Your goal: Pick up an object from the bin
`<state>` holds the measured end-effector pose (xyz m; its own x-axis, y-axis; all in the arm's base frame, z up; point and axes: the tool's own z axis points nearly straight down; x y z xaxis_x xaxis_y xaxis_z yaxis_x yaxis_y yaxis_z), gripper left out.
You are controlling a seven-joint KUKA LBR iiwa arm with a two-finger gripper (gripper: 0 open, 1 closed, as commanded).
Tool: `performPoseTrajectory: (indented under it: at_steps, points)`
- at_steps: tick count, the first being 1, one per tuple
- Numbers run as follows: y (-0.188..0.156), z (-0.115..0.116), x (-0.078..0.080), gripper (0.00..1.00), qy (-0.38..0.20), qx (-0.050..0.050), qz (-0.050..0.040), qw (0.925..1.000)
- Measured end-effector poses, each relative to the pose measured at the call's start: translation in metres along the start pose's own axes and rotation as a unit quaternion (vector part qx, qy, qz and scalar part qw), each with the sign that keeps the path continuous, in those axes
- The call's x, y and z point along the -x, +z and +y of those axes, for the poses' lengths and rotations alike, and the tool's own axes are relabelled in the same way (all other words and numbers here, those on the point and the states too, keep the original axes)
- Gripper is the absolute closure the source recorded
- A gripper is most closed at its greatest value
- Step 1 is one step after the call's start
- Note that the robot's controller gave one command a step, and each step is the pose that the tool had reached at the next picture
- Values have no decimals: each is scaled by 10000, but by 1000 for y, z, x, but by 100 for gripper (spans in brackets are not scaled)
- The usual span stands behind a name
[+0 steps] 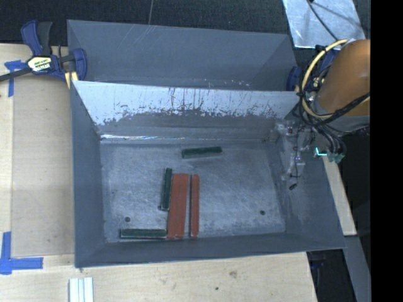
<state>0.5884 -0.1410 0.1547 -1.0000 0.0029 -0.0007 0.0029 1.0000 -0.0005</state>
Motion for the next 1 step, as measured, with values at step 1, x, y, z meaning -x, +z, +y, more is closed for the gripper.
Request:
performPoseTrajectory:
  at_steps: [1]
  points:
    - [-1,0,1,0,-15,-3,-17,10000]
